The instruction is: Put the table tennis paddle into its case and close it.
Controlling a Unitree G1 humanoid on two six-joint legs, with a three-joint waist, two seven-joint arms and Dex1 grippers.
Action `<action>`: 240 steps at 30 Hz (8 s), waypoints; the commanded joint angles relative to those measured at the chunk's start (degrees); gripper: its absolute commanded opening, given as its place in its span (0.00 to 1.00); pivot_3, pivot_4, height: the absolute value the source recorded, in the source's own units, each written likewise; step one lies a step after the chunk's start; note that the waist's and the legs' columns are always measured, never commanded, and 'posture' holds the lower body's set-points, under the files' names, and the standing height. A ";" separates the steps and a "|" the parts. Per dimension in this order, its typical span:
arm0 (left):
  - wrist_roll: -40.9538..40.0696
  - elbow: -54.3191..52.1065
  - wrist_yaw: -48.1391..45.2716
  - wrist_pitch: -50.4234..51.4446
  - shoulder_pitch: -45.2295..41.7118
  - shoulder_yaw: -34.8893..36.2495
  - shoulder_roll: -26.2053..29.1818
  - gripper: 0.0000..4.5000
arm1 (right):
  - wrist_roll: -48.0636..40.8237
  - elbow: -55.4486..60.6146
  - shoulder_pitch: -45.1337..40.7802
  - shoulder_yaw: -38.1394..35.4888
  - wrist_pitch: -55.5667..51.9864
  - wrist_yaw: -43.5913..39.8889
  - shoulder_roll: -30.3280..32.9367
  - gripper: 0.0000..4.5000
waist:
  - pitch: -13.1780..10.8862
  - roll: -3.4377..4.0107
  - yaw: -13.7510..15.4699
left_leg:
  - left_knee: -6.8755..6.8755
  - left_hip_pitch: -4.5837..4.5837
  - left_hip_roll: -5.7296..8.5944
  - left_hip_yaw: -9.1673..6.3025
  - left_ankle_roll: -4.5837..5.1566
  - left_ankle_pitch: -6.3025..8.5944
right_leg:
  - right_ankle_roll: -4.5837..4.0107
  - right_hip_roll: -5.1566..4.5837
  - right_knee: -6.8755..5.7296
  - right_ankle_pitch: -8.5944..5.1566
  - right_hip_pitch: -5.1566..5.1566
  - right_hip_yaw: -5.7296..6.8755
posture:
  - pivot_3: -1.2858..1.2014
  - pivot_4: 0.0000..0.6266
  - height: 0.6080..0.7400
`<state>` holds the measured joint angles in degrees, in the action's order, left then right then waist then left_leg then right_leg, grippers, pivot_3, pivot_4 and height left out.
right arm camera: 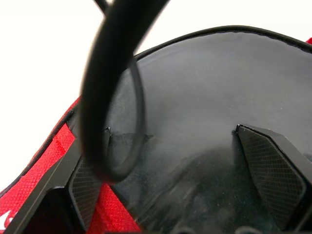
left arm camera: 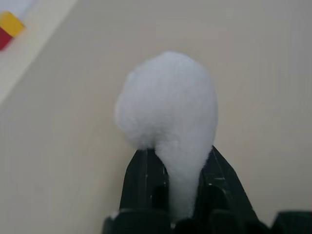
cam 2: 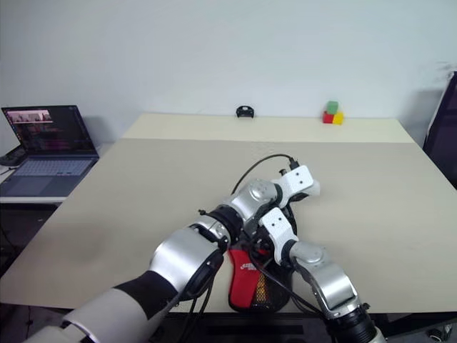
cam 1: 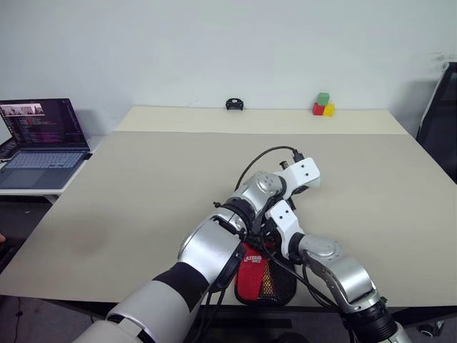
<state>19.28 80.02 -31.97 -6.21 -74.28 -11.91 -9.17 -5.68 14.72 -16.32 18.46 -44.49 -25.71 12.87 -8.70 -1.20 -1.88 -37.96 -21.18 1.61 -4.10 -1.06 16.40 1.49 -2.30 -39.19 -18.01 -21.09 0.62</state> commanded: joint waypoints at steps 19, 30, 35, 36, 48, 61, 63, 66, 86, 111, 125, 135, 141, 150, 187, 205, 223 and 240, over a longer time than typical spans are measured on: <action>-4.81 -2.21 7.98 3.95 -1.70 9.42 13.14 0.80 | 0.53 -12.03 -1.57 3.17 -2.42 -4.38 2.12 1.00 | 0.01 -0.03 -0.41 | 0.00 0.45 -0.19 0.08 -0.02 0.00 | 0.01 0.09 -0.29 -0.01 0.26 -0.04 | 0.52 0.24 1.00; -13.92 -6.16 -7.68 -1.91 3.83 17.22 24.76 0.80 | 0.63 -13.78 -2.19 1.75 -0.92 -6.66 4.44 1.00 | 0.03 -0.09 -0.20 | -0.01 0.43 -0.19 0.08 -0.07 -0.02 | 0.00 0.06 -0.29 0.00 0.25 -0.02 | 0.52 0.24 1.00; -22.46 -19.99 -24.05 0.15 14.30 19.89 28.47 0.80 | 0.04 -12.54 -2.41 -0.62 -1.20 -7.50 6.10 1.00 | 0.04 -0.07 -0.06 | -0.01 0.40 -0.21 0.03 -0.16 -0.07 | -0.02 0.05 -0.25 0.01 0.24 -0.04 | 0.52 0.24 1.00; -23.82 -24.60 -25.48 1.72 16.88 19.86 28.87 0.80 | -0.53 -11.72 -2.44 -1.54 -1.64 -7.72 6.32 1.00 | 0.03 -0.09 0.03 | 0.00 0.39 -0.21 0.04 -0.16 -0.07 | -0.02 0.03 -0.24 0.01 0.25 -0.10 | 0.52 0.24 1.00; -29.20 -67.80 -29.95 15.63 39.44 12.00 33.27 0.80 | -8.99 0.52 -2.10 -8.34 -7.24 -11.59 10.89 1.00 | -0.05 -0.09 1.62 | 0.07 0.18 -0.19 -0.17 -0.22 0.00 | -0.10 -0.04 0.21 0.04 0.33 -0.06 | 0.52 0.24 1.00; -29.71 -72.52 -30.61 17.15 43.80 3.64 32.41 0.80 | -27.05 13.36 -2.51 -26.57 -17.48 -16.75 21.01 1.00 | -0.46 0.19 1.74 | 0.01 -0.67 -0.20 -0.19 -0.18 0.03 | -0.12 -0.02 0.27 0.04 -0.41 0.02 | 0.52 0.24 1.00; -29.38 -70.04 -31.94 16.42 42.96 1.47 31.33 0.80 | -28.25 12.87 -2.66 -29.20 -17.64 -17.39 23.72 1.00 | -0.49 0.23 1.74 | 0.00 -0.67 -0.20 -0.17 -0.17 0.04 | -0.12 -0.02 0.27 0.04 -0.40 0.01 | 0.52 0.24 1.00; -27.90 -62.99 -32.98 13.64 40.28 -1.24 28.71 0.80 | -28.55 10.74 -3.75 -31.26 -16.82 -16.65 25.99 1.00 | -0.55 0.24 1.77 | -0.01 -0.66 -0.19 -0.16 -0.16 0.04 | -0.12 -0.01 0.26 0.04 -0.38 0.03 | 0.52 0.24 1.00; -22.80 -44.40 -34.07 3.63 35.59 -4.84 23.20 0.80 | -17.56 -20.14 -22.82 -24.63 -0.72 -10.92 22.08 1.00 | -0.56 0.25 1.53 | -0.06 -0.57 -0.20 -0.09 -0.14 0.03 | -0.12 0.02 0.18 0.04 -0.34 -0.01 | 0.52 0.24 1.00; -20.36 -44.25 -34.22 5.55 35.62 -6.59 24.33 0.81 | -5.30 -59.92 -35.19 -19.92 17.53 -12.70 11.65 0.91 | -0.51 0.36 1.20 | -0.08 -0.57 -0.21 -0.03 -0.17 0.01 | -0.12 -0.02 0.16 0.05 -0.37 -0.06 | 0.52 0.24 1.00; -17.96 -33.32 -32.81 2.20 33.03 -8.39 20.91 0.81 | -5.06 -53.96 -31.30 -20.28 14.16 -12.36 11.32 0.11 | -0.19 0.59 1.53 | -0.14 -0.35 -0.19 -0.04 -0.14 0.02 | -0.12 -0.02 0.13 0.05 -0.12 -0.04 | 0.52 0.24 1.00; -15.22 -27.16 -34.16 0.06 32.59 -10.12 20.40 0.81 | -5.78 -42.82 -25.65 -21.03 7.67 -12.06 13.88 0.10 | 0.37 0.81 1.87 | -0.13 -0.22 -0.15 -0.06 -0.13 0.03 | -0.11 -0.02 0.15 0.05 0.06 -0.02 | 0.52 0.24 1.00; -13.69 -23.74 -33.05 -2.46 32.57 -10.98 20.34 0.81 | -7.80 -32.02 -20.21 -23.06 1.47 -11.77 18.12 0.10 | 0.56 0.87 1.94 | -0.08 0.02 -0.13 -0.09 -0.11 0.05 | -0.10 -0.02 0.23 0.04 0.36 0.00 | 0.52 0.24 1.00; -12.48 -20.39 -33.19 -4.14 32.30 -11.77 19.71 0.81 | -16.47 -2.14 -1.79 -26.55 -15.28 -15.99 29.91 0.10 | 0.82 0.76 2.18 | 0.03 0.47 -0.10 -0.22 0.01 0.13 | -0.04 0.00 0.57 -0.01 0.99 0.12 | 0.52 0.24 1.00; -12.15 -19.04 -37.15 -3.07 31.91 -12.04 18.50 0.81 | -46.79 36.75 32.80 -20.45 -22.61 -17.39 34.52 0.10 | 1.30 0.20 2.98 | 0.15 0.55 -0.19 -0.37 0.41 0.77 | 0.61 0.00 1.59 -0.38 1.54 0.32 | 0.52 0.24 1.00; -12.46 -18.99 -35.77 -3.09 31.85 -11.35 18.08 0.81 | -50.39 36.29 31.09 -23.41 -21.43 -10.59 33.60 0.70 | 1.30 0.17 3.04 | 0.16 0.54 -0.20 -0.37 0.39 0.78 | 0.62 -0.01 1.64 -0.39 1.54 0.31 | 0.52 0.24 1.00; -16.19 -24.48 -35.00 -2.41 32.48 -7.66 19.26 0.81 | -45.94 17.68 17.21 -31.23 -4.95 -6.82 34.71 0.70 | 1.18 0.12 2.99 | 0.26 0.44 -0.20 -0.38 0.39 0.79 | 0.66 0.01 1.89 -0.35 1.50 0.34 | 0.52 0.24 1.00; -35.19 -77.62 -26.31 25.30 54.48 12.77 35.67 0.81 | -26.18 -16.09 -1.16 -25.42 17.02 -23.41 30.55 0.70 | -0.92 0.70 0.50 | 0.41 -0.15 -0.29 -0.07 0.26 0.71 | 0.13 -0.05 1.41 -0.26 0.49 -0.05 | 0.52 0.24 1.00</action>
<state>-13.73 7.08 -60.50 17.26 -20.72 -1.92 25.80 -33.40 0.31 -15.71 -6.88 -30.45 -47.07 43.27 -9.62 -0.50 -1.37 -37.61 -21.41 1.33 -4.18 -0.80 17.11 1.63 -2.37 -37.77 -18.26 -20.65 0.59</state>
